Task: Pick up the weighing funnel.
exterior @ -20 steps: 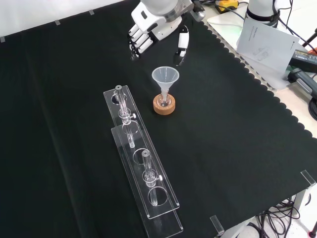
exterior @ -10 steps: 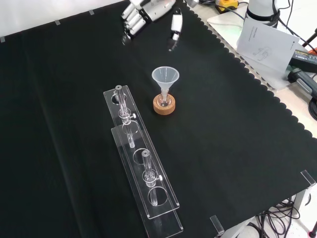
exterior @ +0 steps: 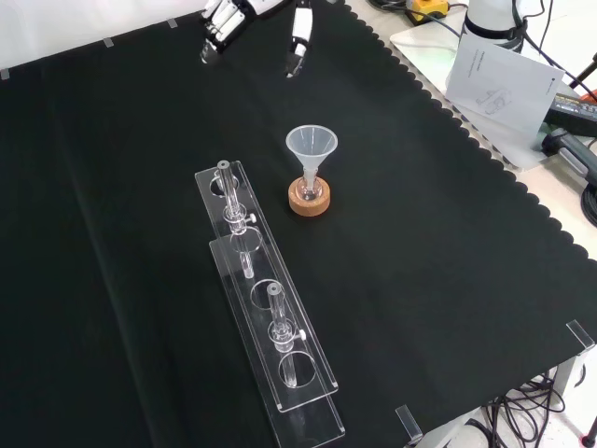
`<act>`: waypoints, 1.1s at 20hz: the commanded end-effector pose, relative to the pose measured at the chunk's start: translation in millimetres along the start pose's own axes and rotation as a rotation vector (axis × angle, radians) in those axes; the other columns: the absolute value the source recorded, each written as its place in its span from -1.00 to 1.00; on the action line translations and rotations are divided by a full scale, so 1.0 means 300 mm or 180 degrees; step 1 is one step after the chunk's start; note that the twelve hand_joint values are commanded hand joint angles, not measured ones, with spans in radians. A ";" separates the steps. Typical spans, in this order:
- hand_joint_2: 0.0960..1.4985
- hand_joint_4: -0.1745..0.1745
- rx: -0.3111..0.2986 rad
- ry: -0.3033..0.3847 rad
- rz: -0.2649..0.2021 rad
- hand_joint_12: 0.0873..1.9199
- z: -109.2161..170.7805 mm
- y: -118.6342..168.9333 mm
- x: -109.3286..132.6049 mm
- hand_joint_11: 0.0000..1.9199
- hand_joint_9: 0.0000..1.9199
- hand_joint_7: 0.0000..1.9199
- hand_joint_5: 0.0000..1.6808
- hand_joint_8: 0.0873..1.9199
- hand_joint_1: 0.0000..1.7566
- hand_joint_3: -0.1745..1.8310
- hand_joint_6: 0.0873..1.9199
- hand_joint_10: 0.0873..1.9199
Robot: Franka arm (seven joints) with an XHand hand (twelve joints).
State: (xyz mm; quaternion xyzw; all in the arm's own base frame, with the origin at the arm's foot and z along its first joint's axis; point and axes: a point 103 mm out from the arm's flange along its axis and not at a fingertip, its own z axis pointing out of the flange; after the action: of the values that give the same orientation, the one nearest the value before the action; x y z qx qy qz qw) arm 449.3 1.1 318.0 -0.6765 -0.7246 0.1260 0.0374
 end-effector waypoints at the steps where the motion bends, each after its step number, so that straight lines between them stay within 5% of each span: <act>1: -0.09 -0.40 -0.0053 0.0172 -0.0110 0.39 0.065 0.062 -0.044 -0.60 -0.41 -0.67 -0.43 -0.31 -0.25 -0.58 -1.00 -0.40; 22: -0.15 -0.34 0.0043 0.0167 -0.0192 0.35 0.259 0.197 -0.108 -0.55 -0.33 -0.63 -0.35 -0.33 -0.05 -0.51 -1.00 -0.47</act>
State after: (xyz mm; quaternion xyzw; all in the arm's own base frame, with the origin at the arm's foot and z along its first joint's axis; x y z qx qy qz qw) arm 480.5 -26.4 262.3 -0.6589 -0.7432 0.1011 0.0579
